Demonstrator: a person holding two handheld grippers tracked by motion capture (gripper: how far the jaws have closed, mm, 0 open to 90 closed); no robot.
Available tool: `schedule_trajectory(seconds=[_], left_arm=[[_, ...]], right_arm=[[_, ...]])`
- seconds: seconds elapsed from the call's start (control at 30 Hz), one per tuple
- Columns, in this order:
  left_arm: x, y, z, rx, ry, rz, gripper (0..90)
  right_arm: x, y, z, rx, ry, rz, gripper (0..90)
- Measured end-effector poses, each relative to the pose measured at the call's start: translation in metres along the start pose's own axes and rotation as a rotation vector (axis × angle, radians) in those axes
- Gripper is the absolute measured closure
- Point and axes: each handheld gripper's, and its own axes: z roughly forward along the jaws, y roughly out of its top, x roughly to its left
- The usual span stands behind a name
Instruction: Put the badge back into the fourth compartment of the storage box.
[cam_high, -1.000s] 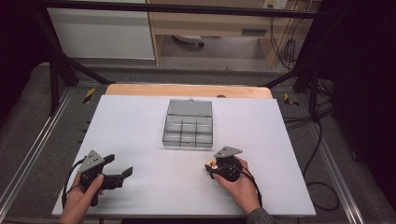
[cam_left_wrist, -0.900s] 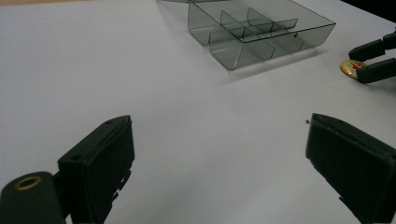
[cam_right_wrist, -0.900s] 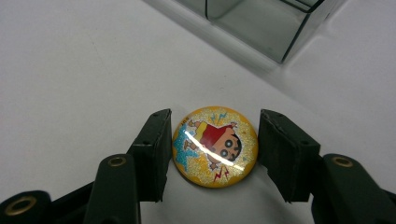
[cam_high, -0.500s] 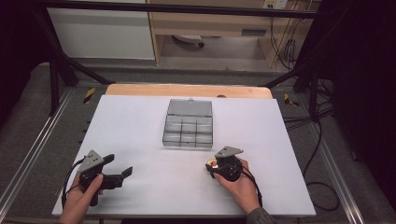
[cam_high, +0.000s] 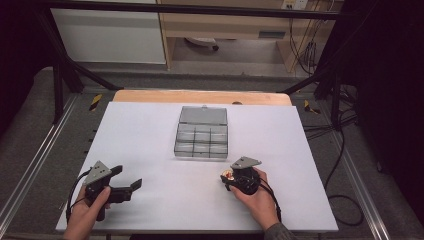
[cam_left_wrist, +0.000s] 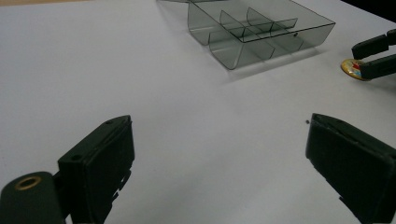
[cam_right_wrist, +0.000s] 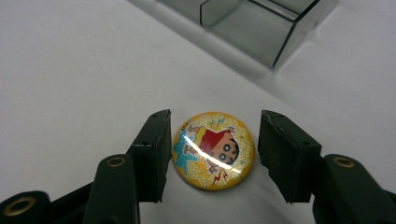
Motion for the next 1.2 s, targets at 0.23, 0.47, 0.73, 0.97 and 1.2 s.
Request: schedule_trajectory(seconds=[0.23, 0.47, 0.73, 0.97, 1.2], left_arm=[[-0.0002, -0.0001, -0.0001, 0.001, 0.0, 0.001, 8.2], [-0.0003, -0.0002, 0.0006, 0.005, 0.0, 0.003, 8.2], [-0.0003, -0.0003, 0.0006, 0.005, -0.001, 0.003, 8.2], [-0.0003, -0.0005, 0.0007, 0.006, -0.002, 0.001, 8.2], [-0.0002, -0.0004, 0.0003, 0.008, 0.003, 0.008, 8.2]], right_arm=[[0.0041, 0.0009, -0.0014, 0.0, -0.028, -0.039, 47.5], [0.0074, 0.0011, -0.0014, 0.003, -0.023, -0.052, 48.1], [0.0041, -0.0005, 0.0009, 0.017, -0.024, -0.043, 48.3], [0.0017, -0.0007, 0.003, 0.017, -0.011, -0.026, 48.0], [-0.0006, -0.001, 0.0039, 0.019, -0.002, -0.008, 46.3]])
